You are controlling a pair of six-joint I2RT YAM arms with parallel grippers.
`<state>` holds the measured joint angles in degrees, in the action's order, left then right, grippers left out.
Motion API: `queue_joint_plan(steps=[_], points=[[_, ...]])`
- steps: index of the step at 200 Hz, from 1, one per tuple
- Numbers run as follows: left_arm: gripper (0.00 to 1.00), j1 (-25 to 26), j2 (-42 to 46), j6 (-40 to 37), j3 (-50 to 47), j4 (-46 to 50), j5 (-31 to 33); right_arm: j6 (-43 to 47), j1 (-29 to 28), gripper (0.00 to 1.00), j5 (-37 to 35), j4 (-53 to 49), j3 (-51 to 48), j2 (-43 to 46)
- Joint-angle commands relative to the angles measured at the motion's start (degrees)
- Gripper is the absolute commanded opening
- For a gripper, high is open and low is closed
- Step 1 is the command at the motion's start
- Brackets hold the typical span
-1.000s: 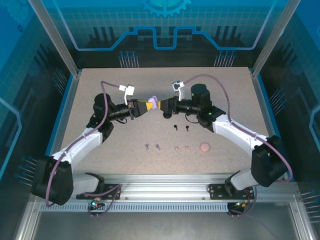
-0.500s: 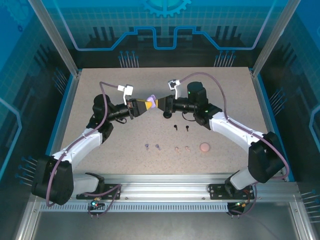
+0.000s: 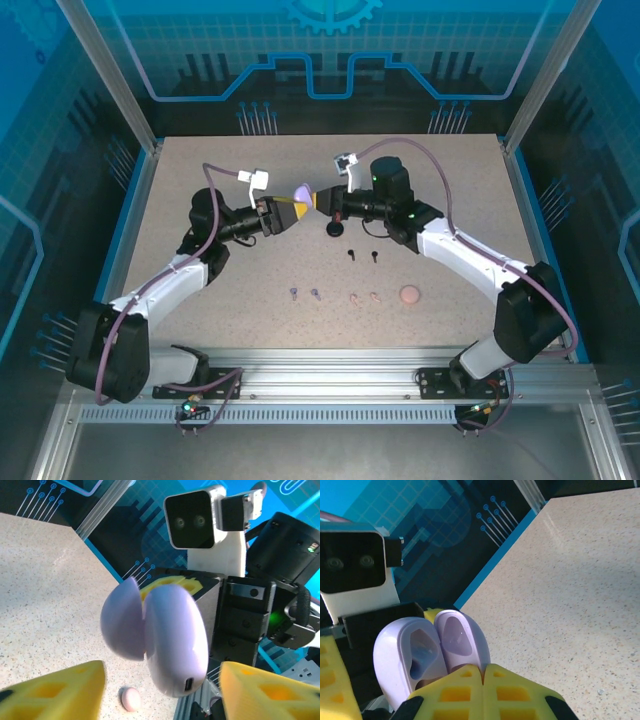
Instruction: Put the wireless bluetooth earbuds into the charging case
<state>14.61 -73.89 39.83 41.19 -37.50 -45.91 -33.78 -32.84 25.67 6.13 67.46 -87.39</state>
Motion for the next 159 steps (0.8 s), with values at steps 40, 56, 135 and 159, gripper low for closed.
queue_joint_plan(steps=[40, 56, 135, 159], points=[[0.76, -4.66, 1.11, -7.95, 12.37, 15.58, -0.64, 5.65, 3.37, 0.0, -6.19, -10.68, 5.83, 0.41], [0.77, -5.5, 0.58, -12.16, 16.53, 22.64, -1.72, 8.78, 3.95, 0.0, -6.03, -12.91, 7.89, -0.4], [0.82, -6.16, -10.36, -34.49, 34.78, 52.0, -5.46, 30.21, 4.31, 0.0, -5.49, -24.02, 18.52, -8.68], [0.82, -6.35, -13.85, -37.27, 38.27, 55.25, -7.35, 33.03, 4.87, 0.0, -3.62, -26.9, 22.29, -12.19]])
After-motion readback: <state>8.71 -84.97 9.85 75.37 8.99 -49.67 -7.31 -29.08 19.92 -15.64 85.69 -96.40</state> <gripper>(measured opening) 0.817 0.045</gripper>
